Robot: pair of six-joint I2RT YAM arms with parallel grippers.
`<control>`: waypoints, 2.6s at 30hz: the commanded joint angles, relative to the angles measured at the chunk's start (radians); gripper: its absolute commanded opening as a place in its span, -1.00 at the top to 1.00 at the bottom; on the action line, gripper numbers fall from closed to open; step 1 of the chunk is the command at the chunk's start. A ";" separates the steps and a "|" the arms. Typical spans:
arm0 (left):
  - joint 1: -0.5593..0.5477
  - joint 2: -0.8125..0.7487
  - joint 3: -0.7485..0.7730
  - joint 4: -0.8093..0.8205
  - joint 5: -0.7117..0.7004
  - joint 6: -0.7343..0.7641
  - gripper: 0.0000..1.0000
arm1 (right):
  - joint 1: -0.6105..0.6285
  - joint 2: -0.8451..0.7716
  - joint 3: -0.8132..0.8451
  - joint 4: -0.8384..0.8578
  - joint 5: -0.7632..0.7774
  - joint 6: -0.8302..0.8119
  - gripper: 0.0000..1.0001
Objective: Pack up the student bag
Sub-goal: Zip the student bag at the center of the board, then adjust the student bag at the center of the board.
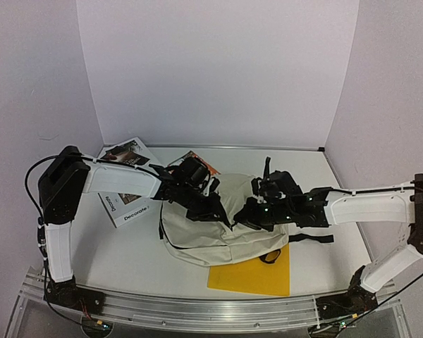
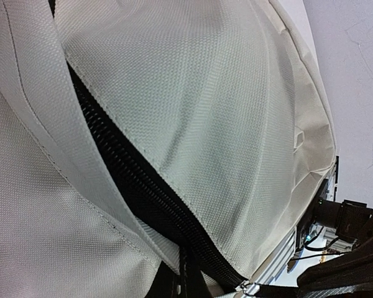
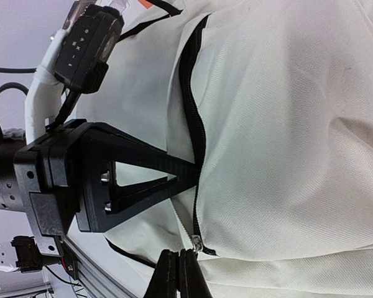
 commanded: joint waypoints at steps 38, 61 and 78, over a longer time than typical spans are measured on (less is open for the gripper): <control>0.142 -0.103 -0.076 0.141 0.151 0.012 0.84 | 0.021 0.001 0.054 -0.189 0.070 -0.068 0.67; 0.396 -0.292 -0.200 -0.187 -0.083 0.173 -0.62 | -0.194 -0.149 -0.080 -0.400 0.210 -0.077 -0.58; 0.404 -0.196 -0.212 -0.049 0.180 0.154 0.56 | -0.194 -0.064 -0.025 -0.330 0.249 -0.158 0.89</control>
